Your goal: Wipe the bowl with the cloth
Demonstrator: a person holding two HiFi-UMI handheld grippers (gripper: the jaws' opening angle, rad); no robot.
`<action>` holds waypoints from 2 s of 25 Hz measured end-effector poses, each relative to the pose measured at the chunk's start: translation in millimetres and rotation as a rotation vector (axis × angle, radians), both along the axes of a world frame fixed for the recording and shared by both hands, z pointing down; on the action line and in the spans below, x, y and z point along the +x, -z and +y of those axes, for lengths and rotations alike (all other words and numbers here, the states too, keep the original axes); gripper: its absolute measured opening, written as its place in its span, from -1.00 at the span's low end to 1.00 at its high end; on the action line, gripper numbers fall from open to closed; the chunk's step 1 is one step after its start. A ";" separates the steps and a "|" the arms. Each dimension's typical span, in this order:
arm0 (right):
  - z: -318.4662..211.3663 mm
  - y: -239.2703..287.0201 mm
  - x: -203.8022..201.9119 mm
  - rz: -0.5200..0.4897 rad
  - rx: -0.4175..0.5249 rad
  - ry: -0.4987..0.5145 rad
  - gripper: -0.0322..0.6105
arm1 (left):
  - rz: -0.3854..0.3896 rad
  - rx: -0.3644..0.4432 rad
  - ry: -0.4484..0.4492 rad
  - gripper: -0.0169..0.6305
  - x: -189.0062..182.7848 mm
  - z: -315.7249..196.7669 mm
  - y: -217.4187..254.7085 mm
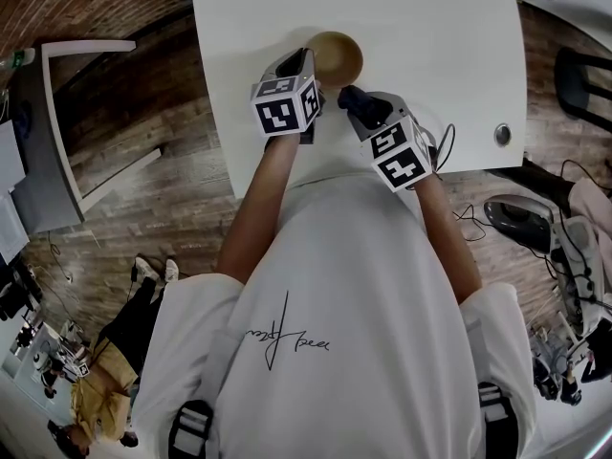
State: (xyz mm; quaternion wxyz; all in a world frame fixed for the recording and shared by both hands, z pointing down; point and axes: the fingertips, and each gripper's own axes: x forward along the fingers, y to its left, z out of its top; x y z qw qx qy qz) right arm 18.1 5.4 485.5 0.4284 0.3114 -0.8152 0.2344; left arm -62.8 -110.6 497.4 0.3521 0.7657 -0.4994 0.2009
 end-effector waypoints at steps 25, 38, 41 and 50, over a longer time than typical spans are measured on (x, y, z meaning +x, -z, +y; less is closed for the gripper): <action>8.9 19.4 2.4 -0.028 0.016 -0.073 -0.52 | 0.024 0.029 -0.027 -0.65 -18.1 27.1 21.8; 9.7 41.1 9.8 -0.189 0.025 -0.234 -0.52 | 0.099 0.062 -0.121 -0.77 -0.6 58.4 47.2; 4.9 53.4 15.8 -0.225 0.052 -0.272 -0.52 | 0.136 0.082 -0.146 -0.82 4.9 63.1 64.9; -3.6 92.0 25.3 -0.319 0.120 -0.306 -0.52 | 0.164 0.182 -0.142 -0.86 1.2 64.6 111.2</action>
